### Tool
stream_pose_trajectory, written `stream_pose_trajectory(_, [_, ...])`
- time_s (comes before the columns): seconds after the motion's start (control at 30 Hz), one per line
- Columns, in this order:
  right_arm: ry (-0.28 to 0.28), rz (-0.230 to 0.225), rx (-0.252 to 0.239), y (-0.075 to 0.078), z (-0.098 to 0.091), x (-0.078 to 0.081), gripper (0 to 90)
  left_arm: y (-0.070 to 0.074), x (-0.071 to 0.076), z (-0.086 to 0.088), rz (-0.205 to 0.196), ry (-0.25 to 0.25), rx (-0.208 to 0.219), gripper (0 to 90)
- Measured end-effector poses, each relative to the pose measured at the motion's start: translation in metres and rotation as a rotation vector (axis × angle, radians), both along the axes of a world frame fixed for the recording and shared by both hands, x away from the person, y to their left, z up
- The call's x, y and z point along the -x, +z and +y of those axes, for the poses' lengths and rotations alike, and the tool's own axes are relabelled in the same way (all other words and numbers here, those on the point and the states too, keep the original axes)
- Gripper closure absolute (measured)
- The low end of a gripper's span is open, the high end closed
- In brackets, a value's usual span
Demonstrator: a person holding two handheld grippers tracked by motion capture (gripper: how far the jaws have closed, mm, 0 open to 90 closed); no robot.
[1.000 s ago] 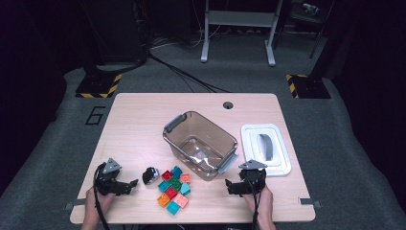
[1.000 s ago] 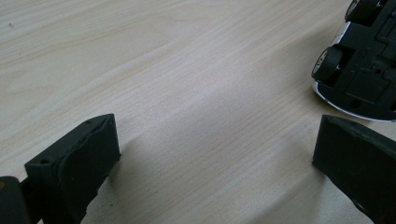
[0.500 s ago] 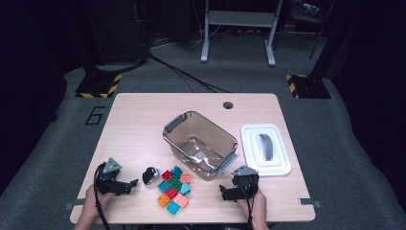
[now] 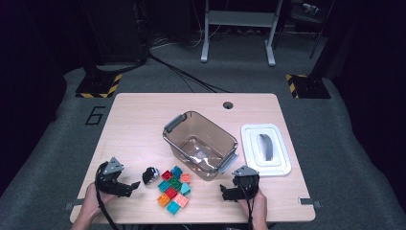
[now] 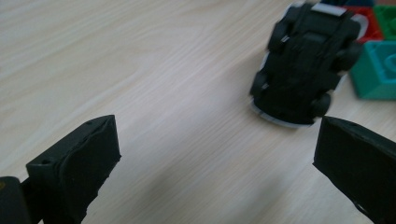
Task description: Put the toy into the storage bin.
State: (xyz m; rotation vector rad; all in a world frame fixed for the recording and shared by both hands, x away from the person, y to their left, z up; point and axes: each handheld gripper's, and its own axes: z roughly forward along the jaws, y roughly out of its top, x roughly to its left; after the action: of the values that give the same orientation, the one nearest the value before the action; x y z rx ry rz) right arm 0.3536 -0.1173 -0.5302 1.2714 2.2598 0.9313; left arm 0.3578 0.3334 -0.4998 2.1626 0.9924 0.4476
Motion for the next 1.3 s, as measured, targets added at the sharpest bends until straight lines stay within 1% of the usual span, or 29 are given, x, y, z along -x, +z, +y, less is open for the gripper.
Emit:
stream_pose_trajectory(0.03, [-0.010, -0.002, -0.009, 0.000, 0.001, 0.000, 0.0, 0.002, -0.001, -0.003, -0.008, -0.008, 0.000, 0.4])
stream_pose_trajectory(0.07, [-0.009, -0.003, -0.009, 0.000, 0.001, 0.000, 0.0, 0.005, -0.003, -0.011, -0.009, -0.019, 0.014, 1.8])
stream_pose_trajectory(0.1, [-0.014, -0.004, -0.012, 0.000, 0.001, 0.000, 0.0, 0.005, -0.003, -0.011, -0.009, -0.019, 0.014, 2.3])
stream_pose_trajectory(0.13, [-0.015, -0.005, -0.012, 0.000, 0.001, 0.000, 0.0, 0.007, -0.007, -0.019, 0.004, -0.037, 0.022, 2.5])
stream_pose_trajectory(0.17, [-0.016, -0.006, -0.011, 0.000, 0.001, 0.000, 0.0, 0.007, -0.008, -0.024, 0.011, -0.037, 0.026, 2.5])
stream_pose_trajectory(0.23, [-0.018, -0.005, -0.012, 0.000, 0.001, 0.000, 0.0, 0.007, -0.010, -0.029, 0.021, -0.052, 0.024, 2.5])
stream_pose_trajectory(0.27, [-0.017, -0.005, -0.011, 0.000, 0.001, 0.000, 0.0, 0.007, -0.011, -0.033, 0.023, -0.050, 0.022, 2.5])
stream_pose_trajectory(0.3, [-0.018, -0.005, -0.012, 0.000, 0.001, 0.000, 0.0, 0.007, -0.012, -0.035, 0.025, -0.054, 0.029, 2.8])
stream_pose_trajectory(0.33, [-0.018, -0.005, -0.012, 0.000, 0.001, 0.000, 0.0, 0.008, -0.013, -0.038, 0.037, -0.060, 0.033, 3.8])
stream_pose_trajectory(0.37, [-0.018, -0.005, -0.012, 0.000, 0.001, 0.000, 0.0, 0.008, -0.014, -0.040, 0.032, -0.061, 0.035, 5.9])
stream_pose_trajectory(0.43, [-0.010, -0.003, -0.010, 0.000, 0.001, 0.000, 0.0, 0.009, -0.015, -0.041, 0.039, -0.069, 0.035, 14.0])
stream_pose_trajectory(0.47, [0.001, -0.006, 0.001, 0.000, 0.000, 0.000, 0.0, 0.009, -0.016, -0.045, 0.045, -0.078, 0.032, 15.3])
stream_pose_trajectory(0.5, [-0.009, -0.006, -0.005, 0.000, 0.001, 0.000, 0.0, 0.009, -0.016, -0.045, 0.045, -0.078, 0.032, 17.0])
stream_pose_trajectory(0.53, [-0.002, -0.006, -0.001, 0.000, 0.000, 0.000, 0.0, 0.009, -0.016, -0.048, 0.046, -0.088, 0.036, 21.5])
stream_pose_trajectory(0.57, [-0.001, -0.006, 0.001, 0.000, 0.000, 0.000, 0.0, 0.009, -0.017, -0.048, 0.050, -0.097, 0.031, 24.9])
stream_pose_trajectory(0.6, [0.001, -0.006, 0.002, 0.000, 0.000, 0.000, 0.0, 0.010, -0.018, -0.049, 0.057, -0.095, 0.033, 26.7])
stream_pose_trajectory(0.63, [-0.001, -0.006, 0.000, 0.000, 0.000, 0.000, 0.0, 0.010, -0.018, -0.049, 0.065, -0.103, 0.035, 31.6])
stream_pose_trajectory(0.67, [-0.003, -0.006, -0.001, 0.000, 0.000, 0.000, 0.0, 0.010, -0.019, -0.049, 0.064, -0.098, 0.035, 37.5])
stream_pose_trajectory(0.7, [-0.003, -0.006, -0.001, 0.000, 0.000, 0.000, 0.0, 0.010, -0.019, -0.049, 0.064, -0.098, 0.035, 38.8])
stream_pose_trajectory(0.73, [-0.001, -0.006, -0.001, 0.000, 0.000, 0.000, 0.0, 0.009, -0.020, -0.050, 0.083, -0.105, 0.021, 42.4])
stream_pose_trajectory(0.77, [-0.001, -0.007, 0.000, 0.000, 0.000, 0.000, 0.0, 0.008, -0.019, -0.051, 0.080, -0.096, 0.020, 45.3])
stream_pose_trajectory(0.87, [-0.007, -0.007, -0.007, 0.000, 0.001, 0.001, 0.0, 0.009, -0.019, -0.050, 0.081, -0.104, 0.018, 46.2])
stream_pose_trajectory(1.0, [-0.001, -0.006, -0.001, 0.000, 0.000, 0.000, 0.0, 0.010, -0.018, -0.050, 0.079, -0.095, 0.008, 46.7])
stream_pose_trajectory(1.07, [-0.002, -0.004, -0.002, 0.000, 0.000, 0.001, 0.0, 0.011, -0.018, -0.049, 0.070, -0.084, 0.026, 46.7])
stream_pose_trajectory(1.1, [-0.002, -0.003, -0.002, 0.000, 0.000, 0.001, 0.0, 0.012, -0.018, -0.048, 0.073, -0.081, 0.028, 46.7])
stream_pose_trajectory(1.17, [-0.001, -0.004, -0.002, 0.000, 0.000, 0.001, 0.0, 0.015, -0.019, -0.045, 0.079, -0.068, 0.050, 46.8])
stream_pose_trajectory(1.2, [-0.001, -0.003, -0.002, 0.000, 0.000, 0.001, 0.0, 0.018, -0.019, -0.045, 0.072, -0.057, 0.049, 46.8])
stream_pose_trajectory(1.23, [-0.013, -0.004, -0.014, 0.000, 0.001, 0.000, 0.0, 0.021, -0.020, -0.044, 0.074, -0.057, 0.043, 46.7])
stream_pose_trajectory(1.3, [-0.003, -0.003, -0.010, 0.000, 0.000, 0.000, 0.0, 0.026, -0.021, -0.044, 0.064, -0.057, 0.039, 46.7])
